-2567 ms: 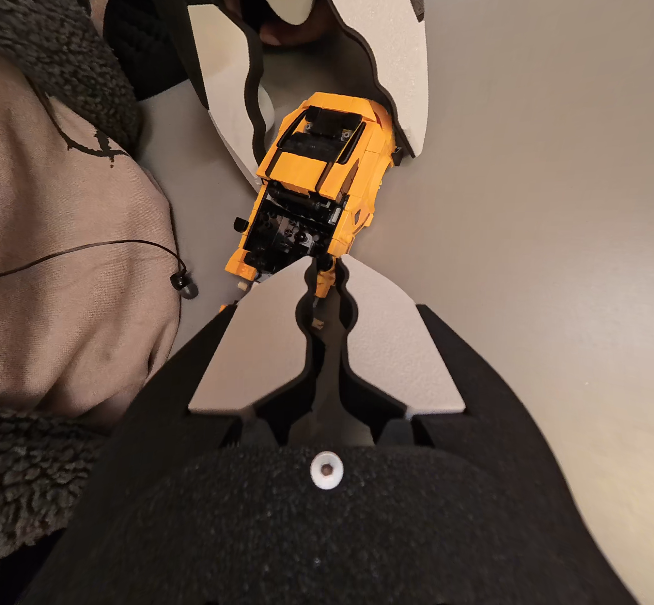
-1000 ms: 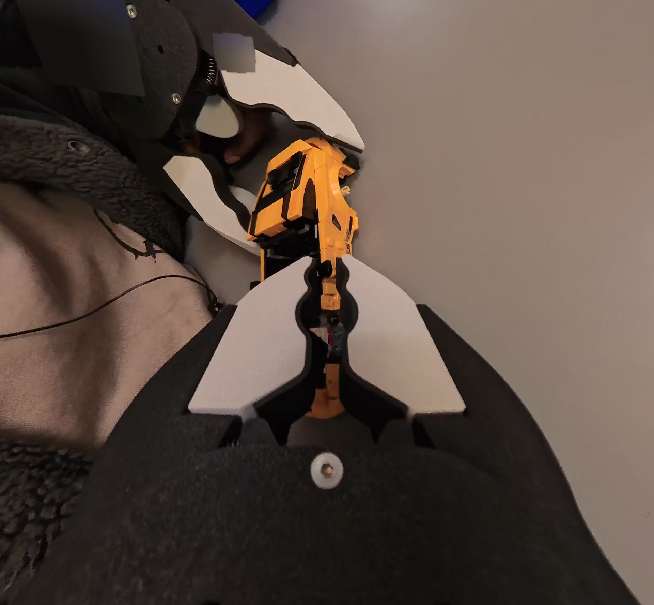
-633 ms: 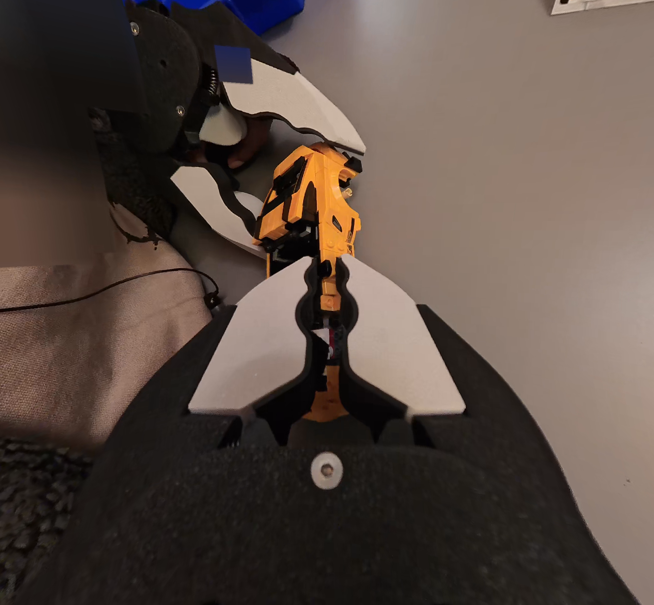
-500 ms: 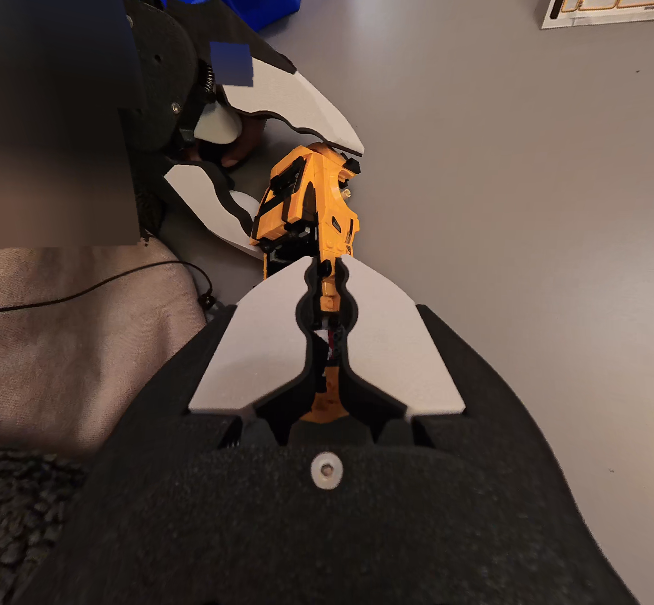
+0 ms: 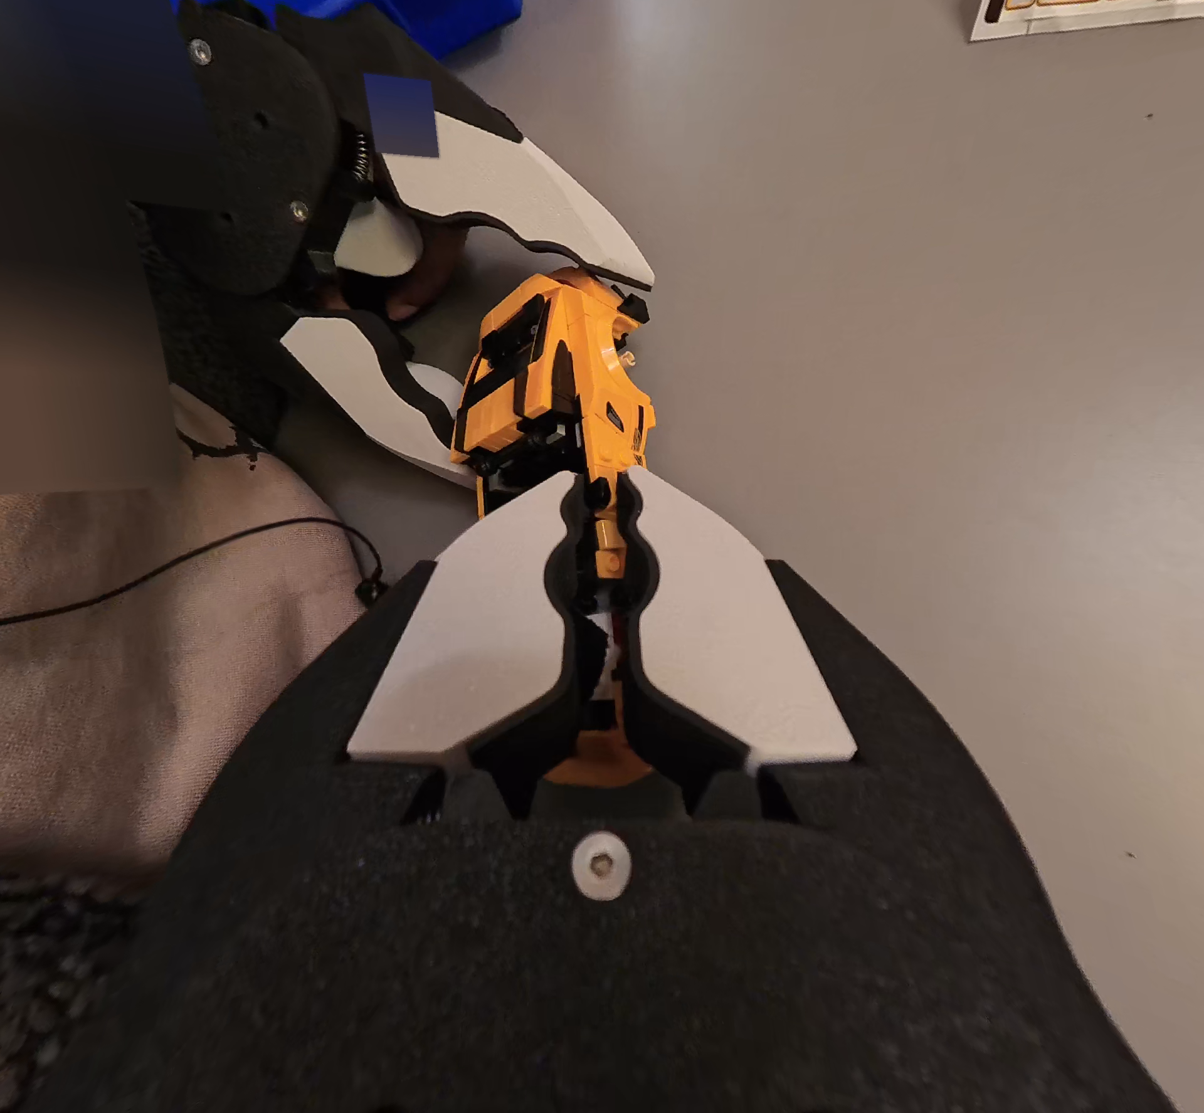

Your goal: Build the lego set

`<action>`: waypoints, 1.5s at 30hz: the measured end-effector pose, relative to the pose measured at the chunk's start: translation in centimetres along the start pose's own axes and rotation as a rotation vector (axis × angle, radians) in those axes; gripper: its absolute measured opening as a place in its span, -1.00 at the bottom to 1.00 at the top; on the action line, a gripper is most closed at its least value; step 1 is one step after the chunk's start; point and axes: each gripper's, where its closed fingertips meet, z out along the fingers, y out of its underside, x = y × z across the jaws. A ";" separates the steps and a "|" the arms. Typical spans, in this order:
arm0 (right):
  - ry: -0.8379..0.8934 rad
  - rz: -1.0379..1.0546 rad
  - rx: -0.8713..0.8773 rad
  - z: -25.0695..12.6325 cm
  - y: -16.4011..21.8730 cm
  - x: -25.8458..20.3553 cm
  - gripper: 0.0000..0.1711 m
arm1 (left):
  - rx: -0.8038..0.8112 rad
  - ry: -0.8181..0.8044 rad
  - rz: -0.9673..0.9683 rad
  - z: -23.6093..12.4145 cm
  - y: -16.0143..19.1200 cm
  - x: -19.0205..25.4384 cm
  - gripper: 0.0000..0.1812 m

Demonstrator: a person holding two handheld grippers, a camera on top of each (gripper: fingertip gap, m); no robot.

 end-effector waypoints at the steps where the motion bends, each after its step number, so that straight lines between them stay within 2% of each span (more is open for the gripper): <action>1: -0.003 0.005 -0.001 0.0 0.0 0.0 -0.89 | -0.001 0.003 -0.005 0.0 0.0 0.0 -0.01; 11: -0.171 0.165 -0.058 0.0 0.1 -0.1 -0.89 | 0.000 0.019 -0.026 0.1 0.0 0.2 -0.01; 20: -0.216 0.144 -0.112 0.1 0.2 -0.2 -0.79 | -0.002 0.036 -0.053 0.1 0.1 0.2 -0.01; 26: -0.217 0.094 -0.161 0.0 0.6 -0.5 -0.69 | -0.001 0.038 -0.056 0.1 0.2 0.2 -0.01; 33: -0.162 -0.010 -0.207 -0.2 1.1 -0.2 -0.68 | -0.002 0.042 -0.064 0.1 0.2 0.2 -0.01; 37: -0.152 -0.062 -0.206 -0.2 1.0 -0.3 -0.70 | -0.002 0.043 -0.064 0.1 0.2 0.2 -0.01; 41: -0.096 -0.149 -0.217 -0.1 1.1 0.2 -0.81 | -0.005 0.045 -0.068 0.1 0.2 0.2 -0.01; 45: -0.063 -0.224 -0.231 -0.1 1.2 0.2 -0.80 | -0.008 0.049 -0.075 0.1 0.2 0.2 -0.01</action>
